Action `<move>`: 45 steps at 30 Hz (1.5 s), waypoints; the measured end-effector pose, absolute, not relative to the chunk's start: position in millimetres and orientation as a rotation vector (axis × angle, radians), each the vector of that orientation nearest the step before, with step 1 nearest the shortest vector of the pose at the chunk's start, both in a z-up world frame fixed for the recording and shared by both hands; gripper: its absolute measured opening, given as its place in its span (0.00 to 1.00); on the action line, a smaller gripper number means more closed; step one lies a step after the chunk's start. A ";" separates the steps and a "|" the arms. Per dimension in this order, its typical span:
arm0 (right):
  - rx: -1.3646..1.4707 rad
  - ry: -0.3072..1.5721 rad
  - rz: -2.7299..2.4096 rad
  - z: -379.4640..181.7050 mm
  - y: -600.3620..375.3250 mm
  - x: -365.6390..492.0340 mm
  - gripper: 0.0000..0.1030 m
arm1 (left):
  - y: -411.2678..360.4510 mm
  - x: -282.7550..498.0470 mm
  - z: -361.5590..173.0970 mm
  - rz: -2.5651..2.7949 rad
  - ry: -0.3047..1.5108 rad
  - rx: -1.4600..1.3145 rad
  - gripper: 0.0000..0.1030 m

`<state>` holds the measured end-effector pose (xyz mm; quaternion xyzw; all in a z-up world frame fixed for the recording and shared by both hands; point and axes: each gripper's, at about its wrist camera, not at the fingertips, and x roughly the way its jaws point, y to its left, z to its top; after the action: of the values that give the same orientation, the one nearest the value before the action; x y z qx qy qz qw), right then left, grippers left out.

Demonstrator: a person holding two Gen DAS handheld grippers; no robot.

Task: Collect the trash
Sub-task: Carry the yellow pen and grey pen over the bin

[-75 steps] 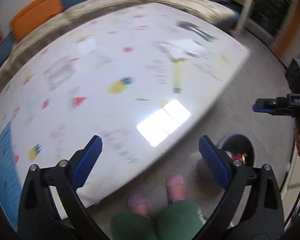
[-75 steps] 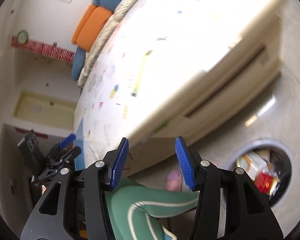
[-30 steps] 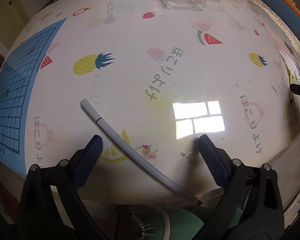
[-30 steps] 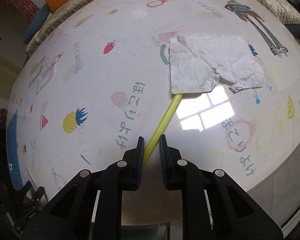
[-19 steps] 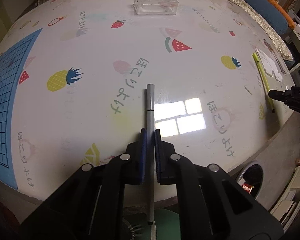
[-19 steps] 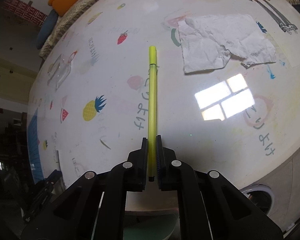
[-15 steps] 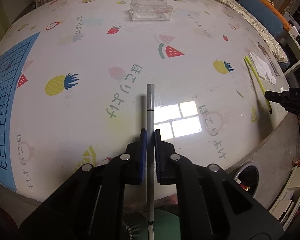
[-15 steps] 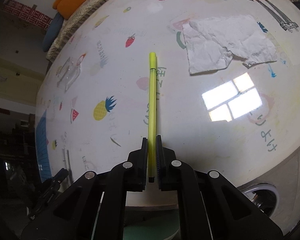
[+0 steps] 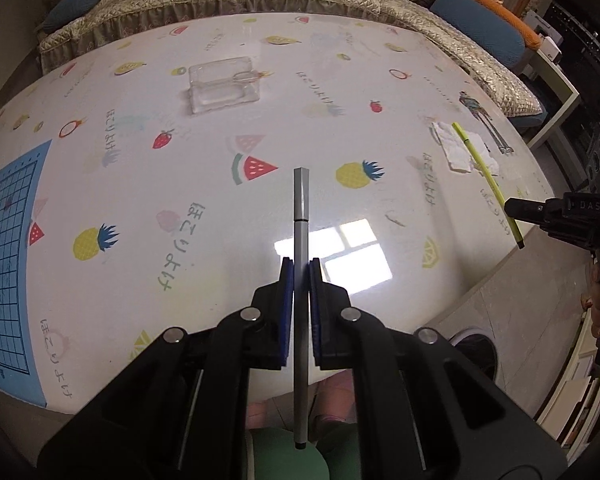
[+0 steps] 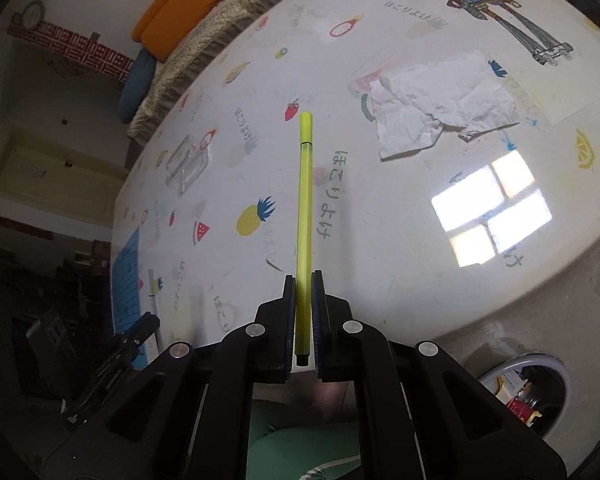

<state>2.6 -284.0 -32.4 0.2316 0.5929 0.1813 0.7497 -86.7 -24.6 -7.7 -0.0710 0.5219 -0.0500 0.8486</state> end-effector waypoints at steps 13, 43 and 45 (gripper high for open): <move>0.634 1.179 0.315 -8.1 -402.0 -89.0 0.01 | -159.1 -95.0 8.1 -0.328 1.064 -0.036 0.06; 0.840 1.239 0.114 -117.4 -544.6 -232.6 0.01 | -344.4 -175.6 -84.3 -0.730 1.262 0.153 0.06; 0.863 1.260 0.104 -134.6 -550.7 -244.6 0.01 | -361.2 -181.6 -99.7 -0.752 1.289 0.172 0.06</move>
<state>-244.6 -550.7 -134.6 0.3906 0.5702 0.0471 0.7212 -181.6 -361.2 -99.7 0.0782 0.5855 -0.3416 0.7311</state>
